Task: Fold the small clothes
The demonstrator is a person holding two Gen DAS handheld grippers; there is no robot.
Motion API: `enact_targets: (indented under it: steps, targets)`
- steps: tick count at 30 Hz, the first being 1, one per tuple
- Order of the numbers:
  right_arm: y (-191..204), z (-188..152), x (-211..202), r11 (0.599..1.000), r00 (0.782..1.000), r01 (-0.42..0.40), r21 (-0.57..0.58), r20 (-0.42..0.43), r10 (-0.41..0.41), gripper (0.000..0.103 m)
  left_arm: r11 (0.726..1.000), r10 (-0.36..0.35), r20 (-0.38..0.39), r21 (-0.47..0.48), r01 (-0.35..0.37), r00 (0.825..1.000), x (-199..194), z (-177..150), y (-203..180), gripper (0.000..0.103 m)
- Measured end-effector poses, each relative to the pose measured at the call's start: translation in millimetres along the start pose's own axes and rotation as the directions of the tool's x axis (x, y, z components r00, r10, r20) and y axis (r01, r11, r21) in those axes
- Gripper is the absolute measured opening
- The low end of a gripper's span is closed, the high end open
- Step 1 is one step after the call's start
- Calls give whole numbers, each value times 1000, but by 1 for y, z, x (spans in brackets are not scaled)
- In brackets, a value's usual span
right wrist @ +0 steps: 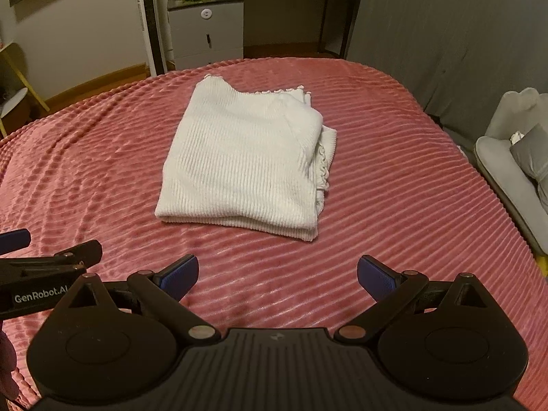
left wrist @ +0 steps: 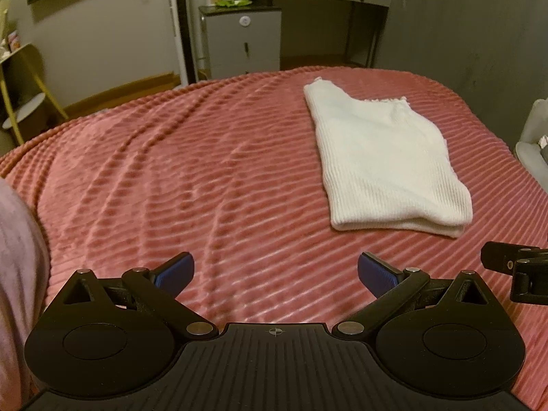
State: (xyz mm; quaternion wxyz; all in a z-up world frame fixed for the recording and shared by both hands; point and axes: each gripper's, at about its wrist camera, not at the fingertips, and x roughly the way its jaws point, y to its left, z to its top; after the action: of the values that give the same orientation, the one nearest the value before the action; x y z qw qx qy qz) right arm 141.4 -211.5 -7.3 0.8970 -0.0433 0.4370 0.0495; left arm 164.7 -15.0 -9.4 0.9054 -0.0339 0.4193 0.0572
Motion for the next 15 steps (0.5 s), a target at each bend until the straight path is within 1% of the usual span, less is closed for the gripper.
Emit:
enact_targets:
  steps: [15]
  targets:
    - [0,-1,5,1000,1000,7,-11,4,-7,99,1000,-1,10,18,1,1000,2,-1,-2,103]
